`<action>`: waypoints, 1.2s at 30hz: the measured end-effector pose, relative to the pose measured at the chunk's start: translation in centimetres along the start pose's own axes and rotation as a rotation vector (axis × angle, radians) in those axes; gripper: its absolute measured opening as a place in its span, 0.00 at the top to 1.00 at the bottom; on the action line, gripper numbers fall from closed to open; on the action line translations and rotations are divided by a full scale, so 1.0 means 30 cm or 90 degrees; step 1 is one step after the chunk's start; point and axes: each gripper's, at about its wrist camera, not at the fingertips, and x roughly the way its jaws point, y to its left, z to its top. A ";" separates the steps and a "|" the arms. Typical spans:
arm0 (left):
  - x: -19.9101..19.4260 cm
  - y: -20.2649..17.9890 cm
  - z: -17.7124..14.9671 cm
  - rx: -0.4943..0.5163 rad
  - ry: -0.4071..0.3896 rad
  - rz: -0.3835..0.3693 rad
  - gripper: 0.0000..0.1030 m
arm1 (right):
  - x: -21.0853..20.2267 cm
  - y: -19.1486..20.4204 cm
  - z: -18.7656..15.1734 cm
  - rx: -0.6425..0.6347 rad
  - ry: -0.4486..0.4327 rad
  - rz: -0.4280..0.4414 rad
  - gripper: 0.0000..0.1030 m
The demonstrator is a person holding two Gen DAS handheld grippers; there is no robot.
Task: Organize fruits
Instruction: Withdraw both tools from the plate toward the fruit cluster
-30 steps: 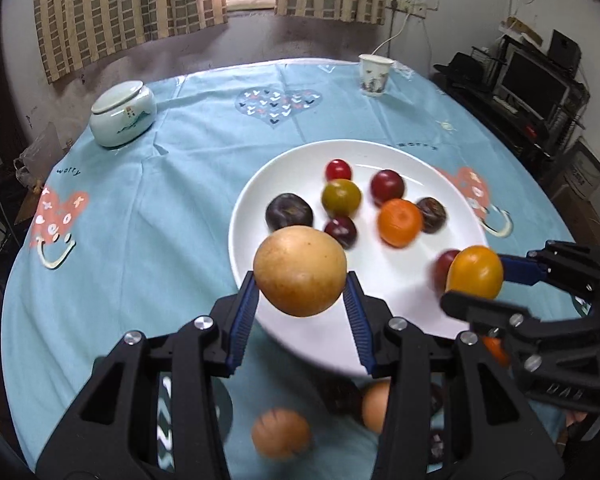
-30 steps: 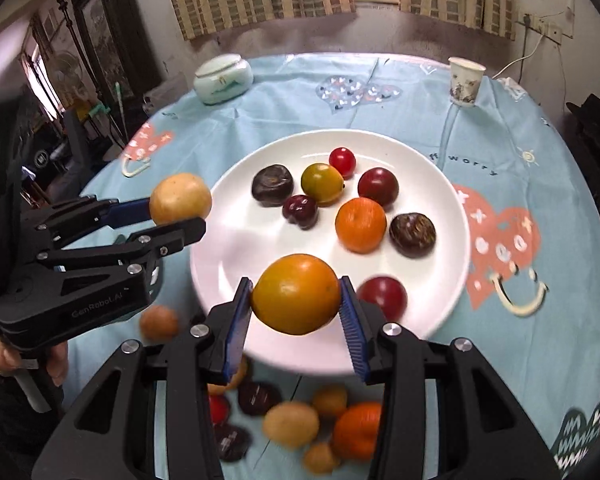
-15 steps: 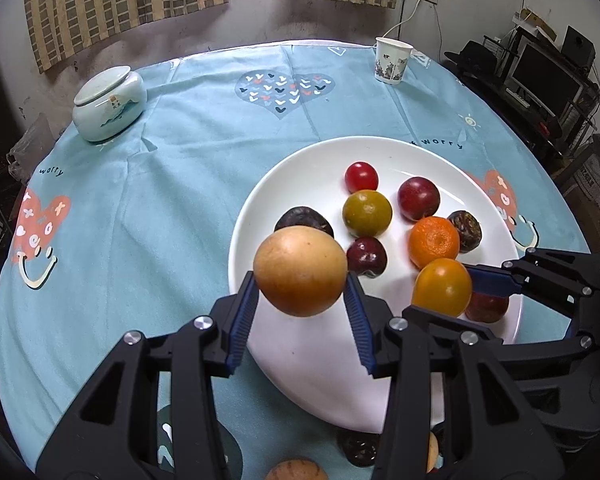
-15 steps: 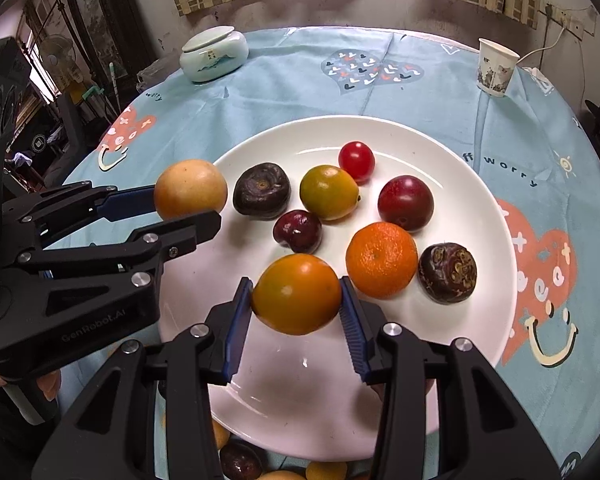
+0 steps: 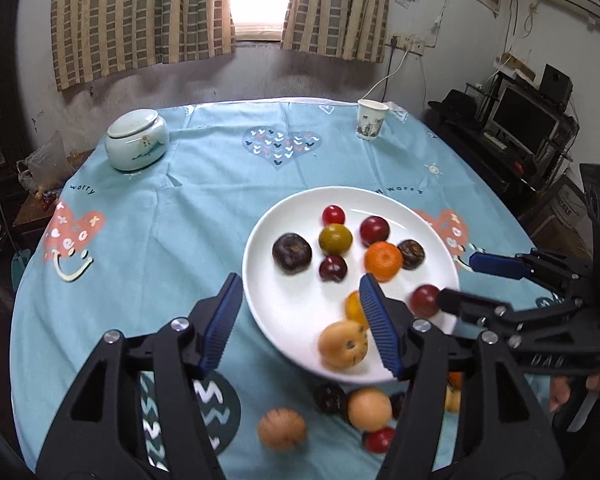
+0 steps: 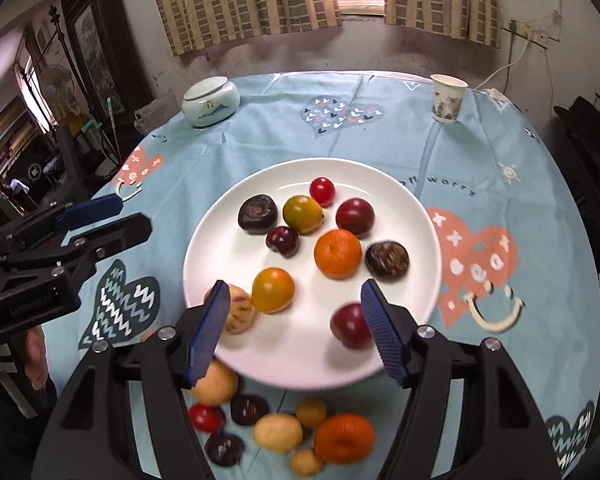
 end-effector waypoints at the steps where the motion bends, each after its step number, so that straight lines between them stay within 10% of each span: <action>1: -0.030 -0.009 -0.032 0.001 -0.004 -0.002 0.38 | -0.027 -0.003 -0.023 0.005 -0.005 0.000 0.33; 15: -0.114 -0.079 -0.460 -0.001 0.023 -0.008 0.27 | -0.171 -0.015 -0.465 0.095 0.008 0.012 0.33; 34: -0.130 -0.033 -0.500 -0.032 0.033 0.019 0.14 | -0.003 -0.070 -0.420 0.095 0.007 -0.087 0.33; 36: -0.131 -0.021 -0.500 -0.039 0.034 0.022 0.14 | 0.041 -0.081 -0.413 0.096 0.022 -0.087 0.48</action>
